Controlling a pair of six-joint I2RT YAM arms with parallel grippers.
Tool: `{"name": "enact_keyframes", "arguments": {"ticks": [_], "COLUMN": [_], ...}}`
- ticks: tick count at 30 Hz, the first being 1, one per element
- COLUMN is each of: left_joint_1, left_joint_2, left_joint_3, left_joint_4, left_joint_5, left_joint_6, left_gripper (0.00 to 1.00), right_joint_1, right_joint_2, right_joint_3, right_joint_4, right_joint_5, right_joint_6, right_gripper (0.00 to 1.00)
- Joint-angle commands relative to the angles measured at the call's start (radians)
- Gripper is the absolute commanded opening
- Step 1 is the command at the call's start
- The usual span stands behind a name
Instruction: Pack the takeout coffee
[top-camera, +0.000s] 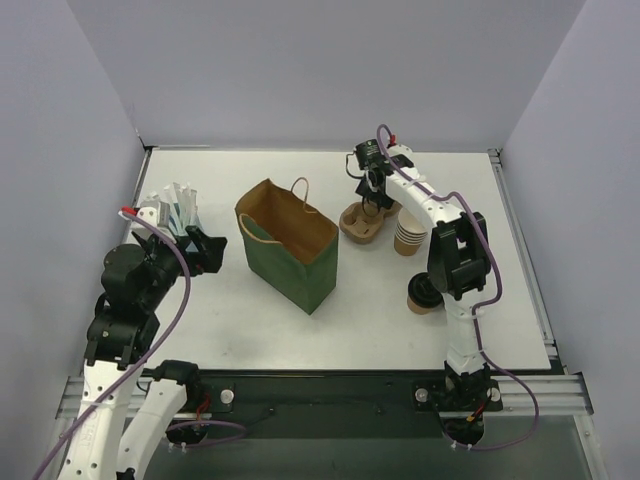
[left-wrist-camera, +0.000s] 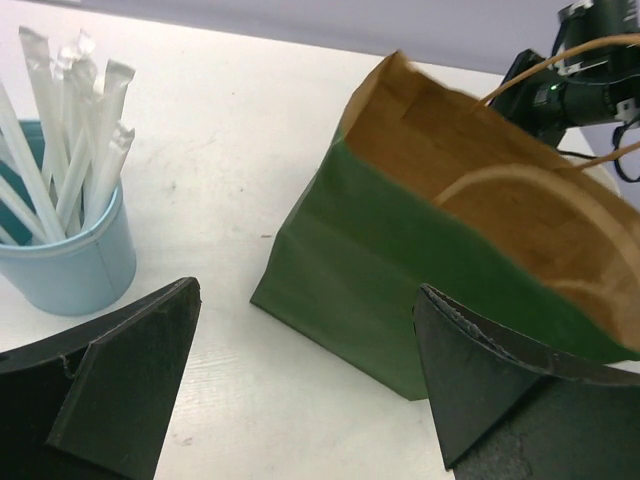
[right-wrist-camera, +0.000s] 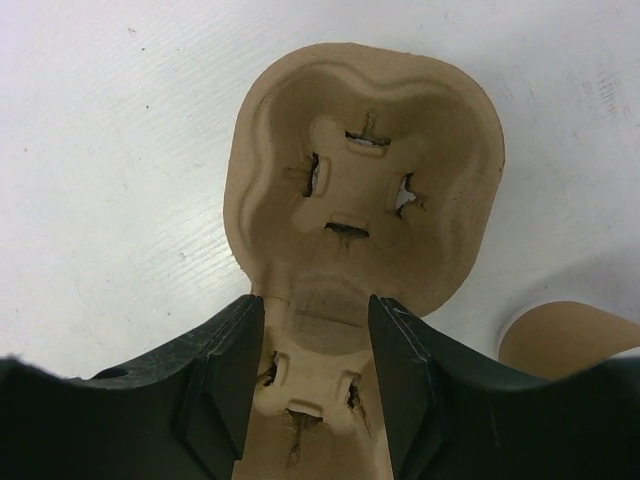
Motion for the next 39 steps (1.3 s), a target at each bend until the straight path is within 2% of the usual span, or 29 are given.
{"name": "enact_keyframes", "arguments": {"ticks": [1,22,28,39], "left_joint_1": [-0.001,-0.001,-0.001,-0.001], "left_joint_2": [-0.033,-0.06,-0.061,-0.064], "left_joint_3": [-0.028,-0.017,-0.014,-0.001], "left_joint_4": [-0.014,-0.051,-0.054,-0.063], "left_joint_5": [-0.052,-0.11,-0.11,-0.107], "left_joint_6": [0.023,0.034,0.029,0.025], "left_gripper": [0.97,0.97,0.97,0.97], "right_joint_1": [0.009,0.012,0.018,0.018], "right_joint_2": [0.025,0.042,0.019,0.019], "right_joint_3": [-0.011,-0.026,-0.022,0.006], "right_joint_4": [-0.012,-0.023,-0.03,-0.047], "right_joint_5": [0.007,0.01,0.04,0.042], "right_joint_6": [0.015,0.012,0.001,-0.011], "right_gripper": [0.47,0.47,0.56,0.57]}}
